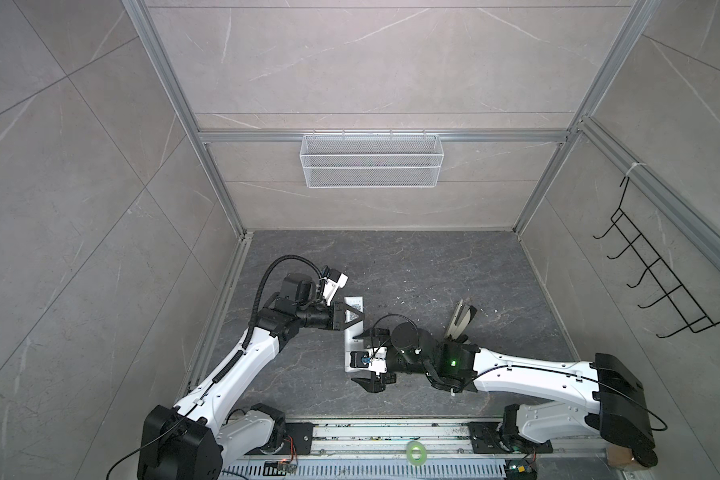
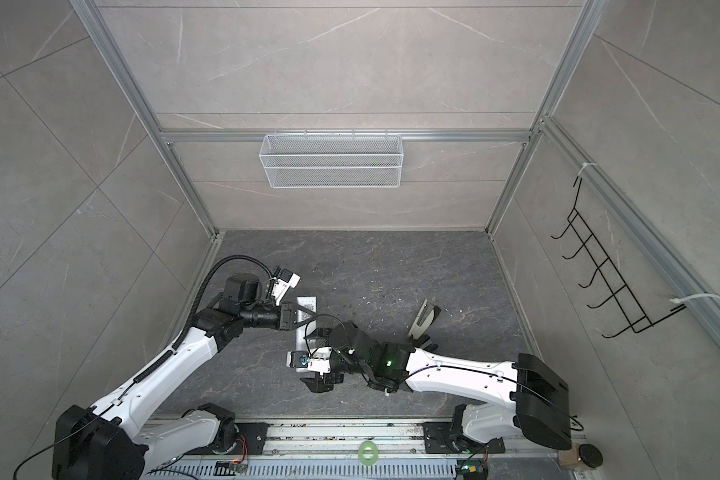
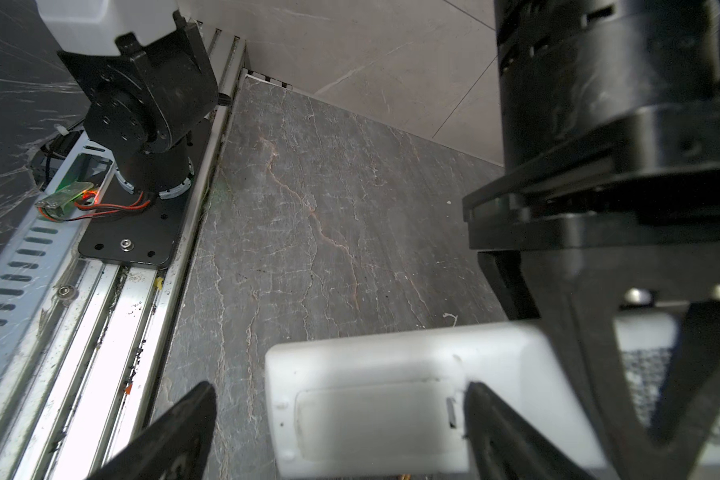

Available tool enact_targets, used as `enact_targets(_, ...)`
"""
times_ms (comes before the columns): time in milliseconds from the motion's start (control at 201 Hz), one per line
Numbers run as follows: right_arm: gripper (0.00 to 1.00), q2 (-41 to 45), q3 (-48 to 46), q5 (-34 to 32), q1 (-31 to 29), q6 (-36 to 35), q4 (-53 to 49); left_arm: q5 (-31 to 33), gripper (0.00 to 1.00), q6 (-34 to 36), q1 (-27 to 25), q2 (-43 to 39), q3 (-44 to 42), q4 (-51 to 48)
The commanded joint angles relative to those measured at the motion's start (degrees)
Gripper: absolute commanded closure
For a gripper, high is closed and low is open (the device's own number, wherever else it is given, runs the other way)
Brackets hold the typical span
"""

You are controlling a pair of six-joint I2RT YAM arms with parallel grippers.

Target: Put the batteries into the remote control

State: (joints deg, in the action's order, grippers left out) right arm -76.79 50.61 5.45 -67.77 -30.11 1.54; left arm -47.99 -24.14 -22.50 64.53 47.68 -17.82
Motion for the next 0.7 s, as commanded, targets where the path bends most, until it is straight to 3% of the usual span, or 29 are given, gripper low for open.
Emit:
enact_targets(0, 0.05, 0.5, 0.8, -2.1, -0.2, -0.9, 0.7, -3.2, 1.0, 0.0, 0.0, -0.6, 0.8, 0.9)
enact_targets(692, 0.07, -5.4, 6.6, 1.8, -0.1, -0.2, -9.2, -4.2, 1.0, -0.8, 0.6, -2.0, 0.7, 2.6)
